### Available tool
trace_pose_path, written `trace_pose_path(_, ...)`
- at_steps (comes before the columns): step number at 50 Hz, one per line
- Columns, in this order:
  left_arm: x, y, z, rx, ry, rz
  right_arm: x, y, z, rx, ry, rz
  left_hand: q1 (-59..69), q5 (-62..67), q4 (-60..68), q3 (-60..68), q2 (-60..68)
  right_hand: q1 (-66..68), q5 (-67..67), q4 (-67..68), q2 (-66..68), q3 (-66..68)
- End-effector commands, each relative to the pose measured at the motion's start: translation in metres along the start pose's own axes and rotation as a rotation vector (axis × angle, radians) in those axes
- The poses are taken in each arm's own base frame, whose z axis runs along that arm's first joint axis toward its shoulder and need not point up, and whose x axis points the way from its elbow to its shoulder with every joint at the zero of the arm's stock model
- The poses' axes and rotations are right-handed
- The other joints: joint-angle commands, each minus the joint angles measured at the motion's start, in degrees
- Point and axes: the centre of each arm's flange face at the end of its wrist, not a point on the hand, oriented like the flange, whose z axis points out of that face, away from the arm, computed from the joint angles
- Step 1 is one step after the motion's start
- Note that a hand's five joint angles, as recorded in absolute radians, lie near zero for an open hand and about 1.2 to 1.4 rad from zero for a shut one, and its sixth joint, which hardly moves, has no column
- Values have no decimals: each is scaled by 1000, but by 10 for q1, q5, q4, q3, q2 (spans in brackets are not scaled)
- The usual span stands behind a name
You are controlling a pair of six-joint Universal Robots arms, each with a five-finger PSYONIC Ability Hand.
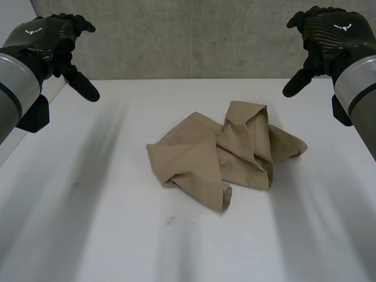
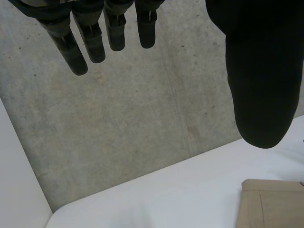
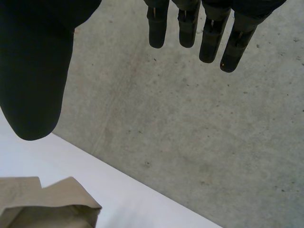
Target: Fold the shorts.
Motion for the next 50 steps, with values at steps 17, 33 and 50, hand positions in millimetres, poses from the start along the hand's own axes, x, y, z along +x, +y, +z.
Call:
trace_pose_path(17, 23, 28, -2, -73, 123, 13, -11, 45, 19, -110, -140, -388, -26, -26, -21, -29, -20, -19, -41, -39, -30, -24)
trace_pose_path(33, 122, 149, 5, -183, 480, 165, 47, 135, 61, -328, -181, -626, -16, -15, -10, -18, -10, -19, -41, -39, -30, -24)
trace_pose_path(50, 163, 221, 30, -221, 438, 355, 34, 195, 74, -375, -255, -343, 300, 300, 305, 297, 306, 585, 562, 565, 574, 580)
